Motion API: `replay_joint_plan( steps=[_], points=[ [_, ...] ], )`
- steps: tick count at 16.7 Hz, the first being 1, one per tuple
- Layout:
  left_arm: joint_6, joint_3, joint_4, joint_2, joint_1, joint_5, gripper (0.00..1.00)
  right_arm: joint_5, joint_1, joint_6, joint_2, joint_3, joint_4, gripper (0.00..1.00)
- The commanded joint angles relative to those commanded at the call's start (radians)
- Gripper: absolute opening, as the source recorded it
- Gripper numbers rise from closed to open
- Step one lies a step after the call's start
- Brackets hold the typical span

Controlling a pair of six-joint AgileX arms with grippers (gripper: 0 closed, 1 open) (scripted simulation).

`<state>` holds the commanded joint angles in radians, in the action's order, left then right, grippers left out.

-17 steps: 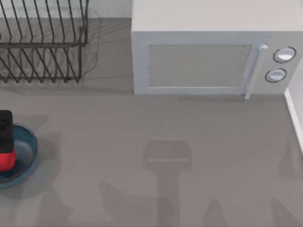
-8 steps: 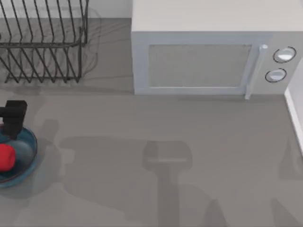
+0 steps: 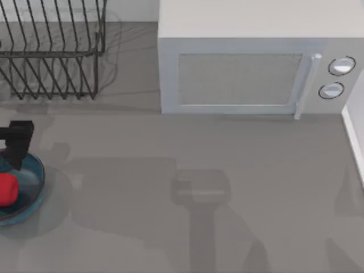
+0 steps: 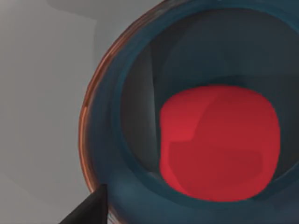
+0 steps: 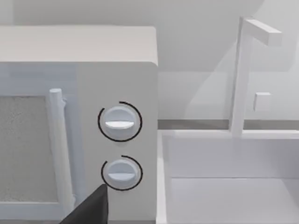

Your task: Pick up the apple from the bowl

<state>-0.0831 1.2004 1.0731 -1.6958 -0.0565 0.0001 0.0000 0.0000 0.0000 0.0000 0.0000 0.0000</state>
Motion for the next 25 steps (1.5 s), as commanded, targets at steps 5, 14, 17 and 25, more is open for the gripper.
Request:
replay_joint_plan(
  steps=[5,14,17,25],
  points=[
    [-0.002,-0.069,-0.117,-0.054,-0.002,0.000,1.00,0.000,0.000,0.000,0.000,0.000,0.000,1.00],
    [-0.006,-0.235,-0.425,-0.192,-0.008,0.001,1.00,0.000,0.000,0.000,0.000,0.000,0.000,1.00],
    [-0.006,-0.235,-0.425,-0.192,-0.008,0.001,0.92,0.000,0.000,0.000,0.000,0.000,0.000,1.00],
    [-0.006,-0.235,-0.425,-0.192,-0.008,0.001,0.32,0.000,0.000,0.000,0.000,0.000,0.000,1.00]
  ],
)
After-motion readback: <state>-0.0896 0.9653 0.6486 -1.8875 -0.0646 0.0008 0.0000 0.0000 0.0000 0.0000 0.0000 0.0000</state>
